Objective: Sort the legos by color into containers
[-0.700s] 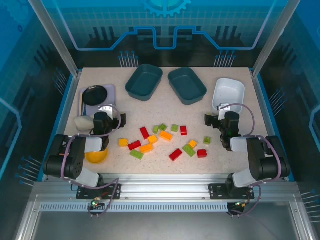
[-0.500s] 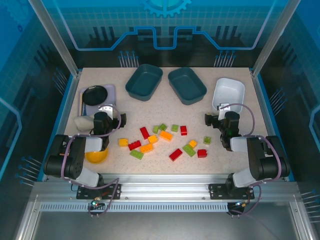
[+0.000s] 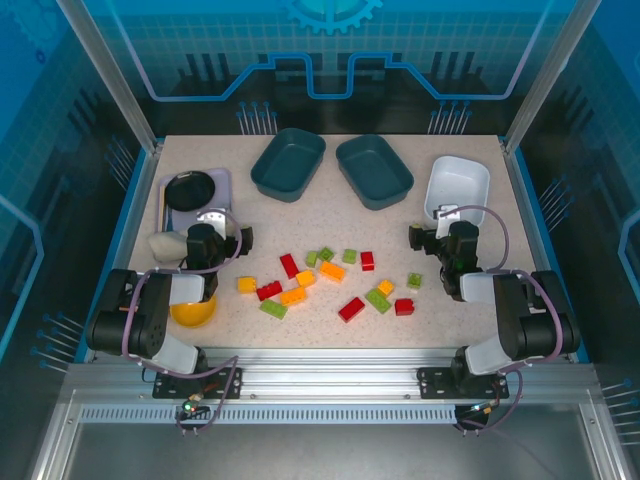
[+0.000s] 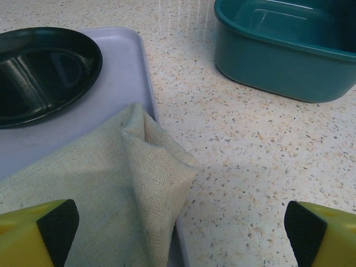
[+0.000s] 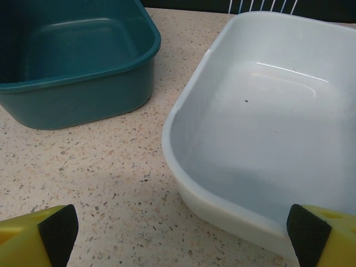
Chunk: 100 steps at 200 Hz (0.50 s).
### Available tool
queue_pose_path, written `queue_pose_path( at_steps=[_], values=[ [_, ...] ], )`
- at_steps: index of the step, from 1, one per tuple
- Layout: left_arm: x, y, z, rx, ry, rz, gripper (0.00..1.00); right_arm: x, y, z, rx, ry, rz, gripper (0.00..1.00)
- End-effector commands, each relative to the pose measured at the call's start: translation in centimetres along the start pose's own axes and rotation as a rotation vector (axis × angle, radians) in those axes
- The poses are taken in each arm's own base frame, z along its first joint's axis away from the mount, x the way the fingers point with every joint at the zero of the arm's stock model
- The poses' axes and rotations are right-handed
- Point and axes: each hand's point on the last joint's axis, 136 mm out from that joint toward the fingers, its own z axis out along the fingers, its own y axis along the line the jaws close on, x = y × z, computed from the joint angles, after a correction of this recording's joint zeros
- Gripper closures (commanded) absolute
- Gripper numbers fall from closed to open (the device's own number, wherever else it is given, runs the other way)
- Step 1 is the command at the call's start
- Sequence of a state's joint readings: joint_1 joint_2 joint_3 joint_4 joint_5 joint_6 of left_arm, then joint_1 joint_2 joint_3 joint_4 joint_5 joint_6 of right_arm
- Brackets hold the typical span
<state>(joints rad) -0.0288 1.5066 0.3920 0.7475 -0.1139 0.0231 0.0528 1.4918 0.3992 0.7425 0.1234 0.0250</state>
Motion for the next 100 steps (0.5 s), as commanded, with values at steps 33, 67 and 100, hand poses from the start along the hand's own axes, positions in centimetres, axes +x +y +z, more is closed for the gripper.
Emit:
queue_pose_path(
  at_steps=[33,67,100],
  values=[
    [-1.8,-0.2,0.3,0.023,-0.052,-0.025,0.01,-1.4,0.3,0.3,-0.002,-0.045,-0.011,0.0],
    [-2.9,-0.2,-0.6,-0.009,-0.073,-0.011,0.01,-2.3,0.5,-0.3,0.003,-0.054,-0.031,0.0],
    [-7.4,-1.7,-4.1,-0.044,-0.144,0.042,0.01,-6.0,2.4,-3.8,0.049,-0.077,-0.134,0.0]
  ],
)
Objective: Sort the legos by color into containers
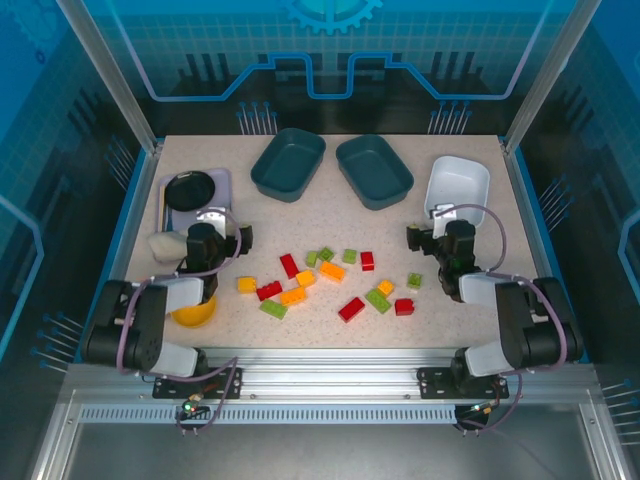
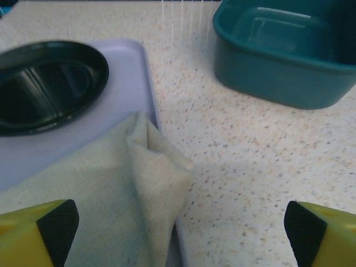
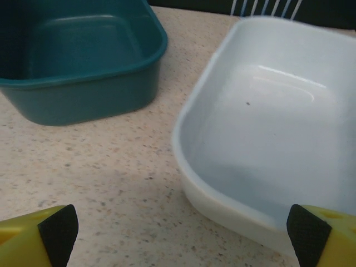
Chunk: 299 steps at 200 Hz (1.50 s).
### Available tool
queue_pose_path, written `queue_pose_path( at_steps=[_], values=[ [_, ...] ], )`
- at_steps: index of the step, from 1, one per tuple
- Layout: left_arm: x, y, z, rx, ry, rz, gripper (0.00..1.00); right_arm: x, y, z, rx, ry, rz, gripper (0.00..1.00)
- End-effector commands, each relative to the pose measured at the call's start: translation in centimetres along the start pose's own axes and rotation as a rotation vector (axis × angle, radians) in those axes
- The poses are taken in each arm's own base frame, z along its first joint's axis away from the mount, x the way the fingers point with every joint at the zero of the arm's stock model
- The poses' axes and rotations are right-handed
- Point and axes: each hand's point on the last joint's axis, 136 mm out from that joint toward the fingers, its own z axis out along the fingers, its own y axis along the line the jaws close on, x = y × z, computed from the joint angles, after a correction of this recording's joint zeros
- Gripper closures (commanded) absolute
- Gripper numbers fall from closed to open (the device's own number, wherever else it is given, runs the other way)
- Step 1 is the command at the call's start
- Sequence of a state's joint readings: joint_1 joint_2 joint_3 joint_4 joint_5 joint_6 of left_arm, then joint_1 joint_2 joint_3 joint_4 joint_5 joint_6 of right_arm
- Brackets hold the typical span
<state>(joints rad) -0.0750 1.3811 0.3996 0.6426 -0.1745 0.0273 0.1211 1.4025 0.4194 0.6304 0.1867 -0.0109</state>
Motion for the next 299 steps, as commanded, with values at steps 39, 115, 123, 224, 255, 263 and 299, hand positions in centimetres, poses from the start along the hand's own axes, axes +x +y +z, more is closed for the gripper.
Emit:
queue_pose_path(
  at_steps=[39,115,123,224,255,263,299],
  values=[
    [-14.1,-4.6,-7.4,0.048,-0.293,0.036,0.01,-15.0,2.9,-12.7,0.044,-0.279,-0.08,0.0],
    [-16.0,-5.4,-2.1,-0.024,0.33,-0.546,0.01,-12.8,-2.8,-10.5,0.097,0.26,0.467,0.0],
    [-15.8,-6.3,-0.8,-0.004,0.396,-0.539,0.01,-12.4,-2.6,-9.2,0.084,0.331,0.471,0.03],
    [-12.7,-11.3,11.4,0.116,0.665,-0.595,0.2,-7.8,-3.5,5.6,-0.004,0.681,0.52,0.11],
    [-10.8,-12.1,13.9,0.159,0.719,-0.653,0.25,-6.5,-3.8,8.1,-0.042,0.725,0.539,0.1],
    [-10.5,-12.7,14.5,0.196,0.732,-0.675,0.28,-6.2,-3.9,8.5,-0.05,0.733,0.544,0.11],
    [-9.6,-13.7,16.4,0.234,0.77,-0.721,0.31,-5.6,-2.5,11.0,-0.161,0.758,0.575,0.11]
  ],
)
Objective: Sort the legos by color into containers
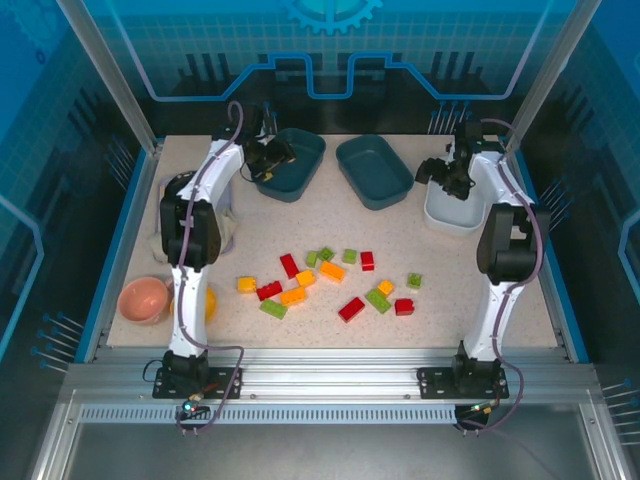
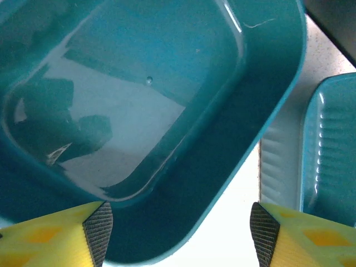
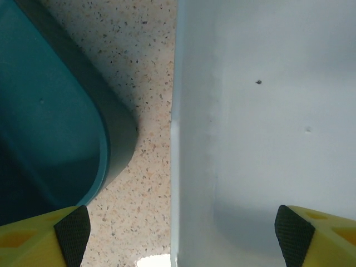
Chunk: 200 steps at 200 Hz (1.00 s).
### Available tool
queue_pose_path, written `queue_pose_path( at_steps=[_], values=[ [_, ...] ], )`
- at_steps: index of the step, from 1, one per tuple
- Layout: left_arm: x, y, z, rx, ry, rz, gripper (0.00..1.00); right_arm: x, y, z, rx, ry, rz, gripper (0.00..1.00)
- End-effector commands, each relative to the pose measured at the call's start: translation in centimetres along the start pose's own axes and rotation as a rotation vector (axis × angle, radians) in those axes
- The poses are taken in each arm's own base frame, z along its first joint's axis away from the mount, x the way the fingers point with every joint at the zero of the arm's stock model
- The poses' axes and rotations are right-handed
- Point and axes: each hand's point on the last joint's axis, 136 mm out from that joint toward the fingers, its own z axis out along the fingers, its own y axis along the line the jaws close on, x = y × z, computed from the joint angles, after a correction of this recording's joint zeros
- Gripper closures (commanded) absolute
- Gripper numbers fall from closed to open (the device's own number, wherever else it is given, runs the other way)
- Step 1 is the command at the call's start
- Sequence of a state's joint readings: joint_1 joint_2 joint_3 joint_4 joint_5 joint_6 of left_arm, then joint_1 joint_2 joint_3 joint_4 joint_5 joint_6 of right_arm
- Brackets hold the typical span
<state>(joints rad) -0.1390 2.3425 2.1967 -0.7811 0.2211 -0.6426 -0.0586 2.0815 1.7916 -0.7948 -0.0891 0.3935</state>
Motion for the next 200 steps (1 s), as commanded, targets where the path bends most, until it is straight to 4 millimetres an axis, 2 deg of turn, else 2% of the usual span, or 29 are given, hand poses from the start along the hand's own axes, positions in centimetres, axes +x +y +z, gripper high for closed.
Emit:
queue_pose_path(
  at_steps=[1,40,58,62,67,93,150,172,200],
  values=[
    [0.2,-1.1,0.7,0.062,0.058,-0.043,0.31,-0.5,1.5,0.8,-0.105,0.045,-0.019,0.11],
    [1.1,-0.8,2.9,0.09,0.123,-0.075,0.35,-1.2,3.0,2.9,-0.144,0.081,-0.028,0.12],
    [1.8,-0.8,3.6,0.1,0.152,-0.088,0.37,-1.8,3.6,3.3,-0.138,0.098,-0.019,0.18],
    [2.0,-0.8,3.7,0.104,0.161,-0.092,0.38,-1.4,3.4,4.3,-0.129,0.123,-0.015,0.19],
    [2.3,-0.8,4.0,0.107,0.171,-0.098,0.4,-1.5,3.6,4.6,-0.126,0.128,-0.019,0.2],
    [3.7,-1.9,4.3,0.147,0.215,-0.103,0.47,-1.4,4.3,5.4,-0.086,0.146,-0.048,0.23],
    [6.4,-3.9,4.3,0.209,0.272,-0.115,0.55,-0.4,5.4,6.8,-0.022,0.167,-0.096,0.31],
    [6.9,-4.4,3.9,0.232,0.282,-0.125,0.57,0.0,5.9,7.0,0.004,0.166,-0.126,0.39],
    [6.8,-5.0,2.9,0.255,0.275,-0.132,0.59,0.6,6.4,6.8,0.032,0.166,-0.169,0.59]
  ],
)
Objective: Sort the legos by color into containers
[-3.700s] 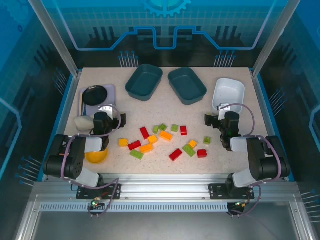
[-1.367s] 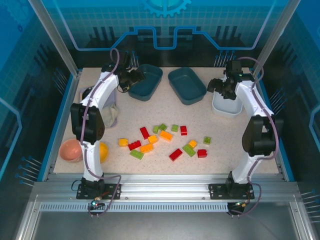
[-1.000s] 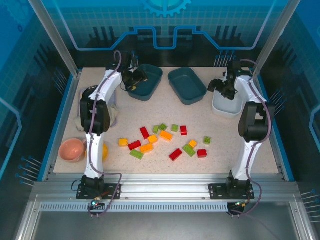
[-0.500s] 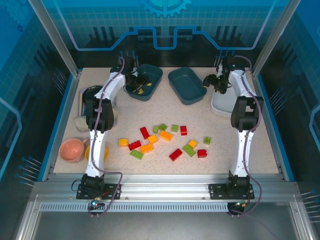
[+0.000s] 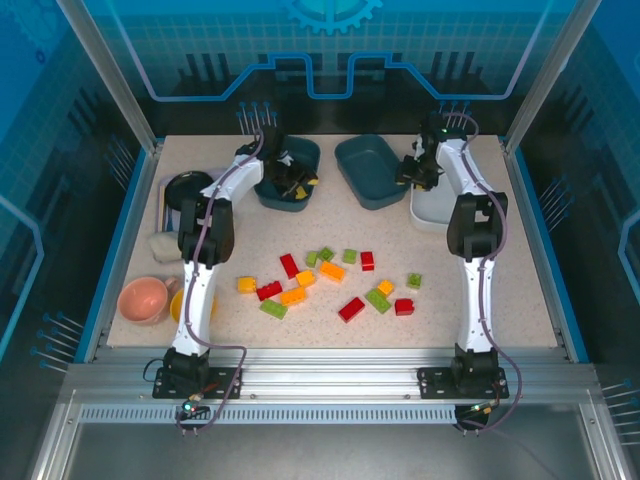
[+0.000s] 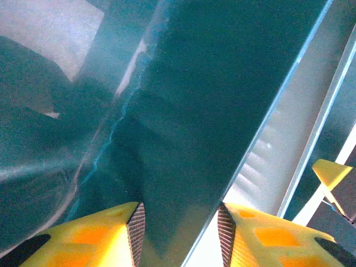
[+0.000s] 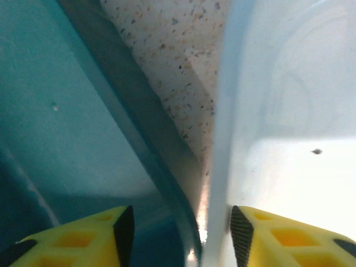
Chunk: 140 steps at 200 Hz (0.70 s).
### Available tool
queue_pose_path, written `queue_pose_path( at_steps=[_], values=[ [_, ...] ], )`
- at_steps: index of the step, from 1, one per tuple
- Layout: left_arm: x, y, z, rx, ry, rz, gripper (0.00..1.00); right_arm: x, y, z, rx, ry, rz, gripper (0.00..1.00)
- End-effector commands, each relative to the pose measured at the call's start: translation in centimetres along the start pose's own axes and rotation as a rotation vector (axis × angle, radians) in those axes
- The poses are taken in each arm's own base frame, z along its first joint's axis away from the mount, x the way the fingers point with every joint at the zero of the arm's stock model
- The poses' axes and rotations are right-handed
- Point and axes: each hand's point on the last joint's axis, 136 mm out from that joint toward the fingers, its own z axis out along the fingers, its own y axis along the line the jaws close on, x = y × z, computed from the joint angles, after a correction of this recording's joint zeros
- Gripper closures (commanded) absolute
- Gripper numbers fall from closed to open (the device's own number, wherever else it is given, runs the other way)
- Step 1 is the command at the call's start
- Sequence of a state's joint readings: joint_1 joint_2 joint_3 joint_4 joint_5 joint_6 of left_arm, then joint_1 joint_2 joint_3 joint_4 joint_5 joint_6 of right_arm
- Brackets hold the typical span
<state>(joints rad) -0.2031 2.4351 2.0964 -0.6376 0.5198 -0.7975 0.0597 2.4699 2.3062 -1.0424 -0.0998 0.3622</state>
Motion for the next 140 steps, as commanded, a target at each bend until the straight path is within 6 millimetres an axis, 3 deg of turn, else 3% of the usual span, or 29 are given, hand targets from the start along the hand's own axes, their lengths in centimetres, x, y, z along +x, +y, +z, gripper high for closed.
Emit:
queue_pose_path(
  at_steps=[1,34,65,78,86,140],
  values=[
    [0.7,-3.1,-2.7,0.078,-0.007,0.005,0.59,0.8,0.8,0.1,0.04,0.019,-0.051,0.6],
    [1.5,-3.9,-3.3,0.099,-0.008,0.0,0.59,1.8,1.7,-0.4,0.057,0.015,-0.077,0.78],
    [2.3,-2.8,-3.6,0.078,-0.014,-0.007,0.6,3.8,2.7,-0.6,0.064,0.036,-0.097,0.94],
    [2.8,-2.3,-3.8,0.077,-0.015,-0.011,0.6,5.3,3.1,-0.2,0.072,0.057,-0.106,0.96],
    [3.1,-1.9,-3.8,0.075,-0.017,-0.016,0.6,5.8,3.8,-1.3,0.064,0.04,-0.111,0.96],
    [5.3,0.9,-3.8,0.061,-0.003,-0.057,0.64,10.9,5.3,-1.6,0.059,0.066,-0.004,1.0]
  ],
)
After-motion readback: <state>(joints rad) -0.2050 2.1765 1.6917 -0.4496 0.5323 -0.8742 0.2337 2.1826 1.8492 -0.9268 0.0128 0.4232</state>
